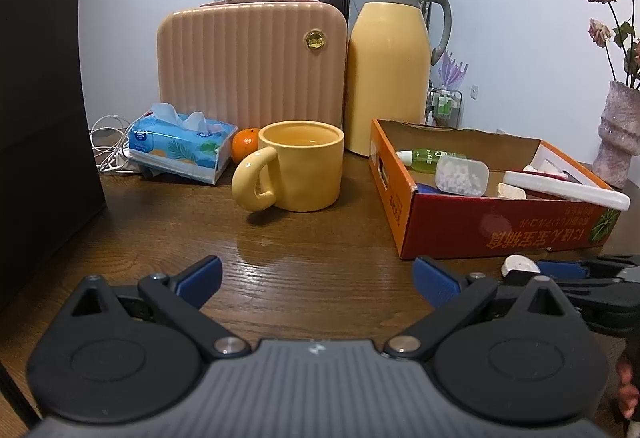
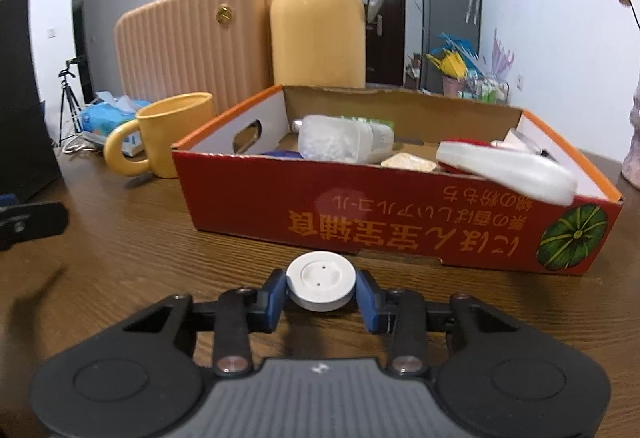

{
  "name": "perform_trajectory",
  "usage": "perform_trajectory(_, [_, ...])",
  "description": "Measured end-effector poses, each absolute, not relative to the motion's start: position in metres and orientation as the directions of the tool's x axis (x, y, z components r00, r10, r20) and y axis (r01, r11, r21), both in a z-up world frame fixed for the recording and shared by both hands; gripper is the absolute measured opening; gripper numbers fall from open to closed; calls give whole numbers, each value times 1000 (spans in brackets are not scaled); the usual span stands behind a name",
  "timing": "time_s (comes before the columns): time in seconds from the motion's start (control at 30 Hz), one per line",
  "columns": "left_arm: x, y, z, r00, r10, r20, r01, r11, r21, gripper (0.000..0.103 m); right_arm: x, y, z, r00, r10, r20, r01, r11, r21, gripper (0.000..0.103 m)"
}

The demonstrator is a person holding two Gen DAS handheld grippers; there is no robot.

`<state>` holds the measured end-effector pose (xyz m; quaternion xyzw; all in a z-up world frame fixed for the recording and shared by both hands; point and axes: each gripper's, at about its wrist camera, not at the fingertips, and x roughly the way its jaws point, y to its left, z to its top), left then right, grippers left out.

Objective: Organize rigid objects
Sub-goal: 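Move the right tool to the small white round cap and close on it, then carry the small white cap over the cardboard box with the right tool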

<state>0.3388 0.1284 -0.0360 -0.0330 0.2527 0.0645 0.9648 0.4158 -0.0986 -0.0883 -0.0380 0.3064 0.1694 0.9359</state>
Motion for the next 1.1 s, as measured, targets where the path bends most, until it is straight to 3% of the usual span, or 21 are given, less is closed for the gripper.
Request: perform_trajectory(1.1, [336,106,-37,882,120,-456,-154,987,-39,103,347,-160,-31,879,374,-295,-373,926,64,37])
